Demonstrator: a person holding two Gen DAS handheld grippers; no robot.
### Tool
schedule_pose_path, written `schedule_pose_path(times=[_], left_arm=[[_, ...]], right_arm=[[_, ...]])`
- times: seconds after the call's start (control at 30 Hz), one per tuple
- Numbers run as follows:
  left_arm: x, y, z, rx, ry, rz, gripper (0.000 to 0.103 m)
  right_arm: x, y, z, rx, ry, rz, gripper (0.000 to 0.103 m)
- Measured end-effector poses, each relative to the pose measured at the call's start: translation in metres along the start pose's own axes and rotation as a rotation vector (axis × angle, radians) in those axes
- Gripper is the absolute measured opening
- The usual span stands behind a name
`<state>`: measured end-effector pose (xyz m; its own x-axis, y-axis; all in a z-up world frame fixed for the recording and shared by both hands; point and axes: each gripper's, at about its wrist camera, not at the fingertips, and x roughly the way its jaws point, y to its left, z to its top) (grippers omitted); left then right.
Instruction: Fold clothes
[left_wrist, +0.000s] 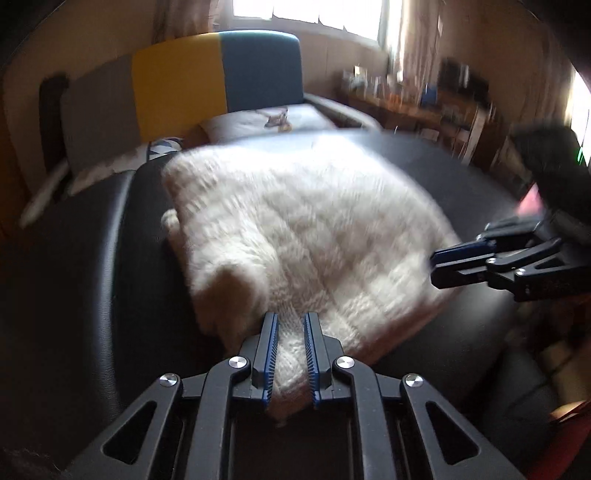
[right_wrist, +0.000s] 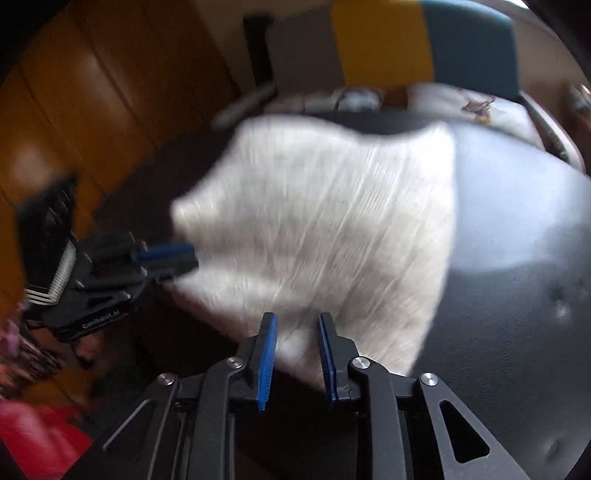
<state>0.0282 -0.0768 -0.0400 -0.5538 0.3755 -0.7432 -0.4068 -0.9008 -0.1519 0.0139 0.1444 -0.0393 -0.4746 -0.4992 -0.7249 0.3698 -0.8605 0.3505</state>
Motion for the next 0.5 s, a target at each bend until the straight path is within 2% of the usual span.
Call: schedule_pose_path(times=[0.07,0.1,0.17,0.23,0.3,0.5], left_arm=[[-0.012,0.021,0.016,-0.138,-0.025,-0.074,0.019],[-0.011,0.035,0.025,-0.212,-0.010,-0.108,0.020],[-0.004,0.055,0.041,-0.313,0.020,-0.126,0.020],[0.002,0.063,0.055,-0.336,0.036,-0.095,0.020],[0.002,0.068,0.067,-0.337,0.023,-0.075,0.025],[0.004,0.104,0.079,-0.466,0.018,-0.125,0.032]], right_arm=[[-0.013,-0.024,0.012,0.089,-0.049,0.003,0.078],[-0.019,-0.036,0.019,0.135,-0.069,0.004,0.083],[-0.023,-0.059,0.030,0.217,-0.084,0.001,0.084],[-0.015,-0.076,0.037,0.272,-0.048,-0.012,0.084],[-0.005,-0.086,0.041,0.308,-0.023,-0.011,0.084],[0.020,-0.103,0.042,0.423,0.011,0.096,0.084]])
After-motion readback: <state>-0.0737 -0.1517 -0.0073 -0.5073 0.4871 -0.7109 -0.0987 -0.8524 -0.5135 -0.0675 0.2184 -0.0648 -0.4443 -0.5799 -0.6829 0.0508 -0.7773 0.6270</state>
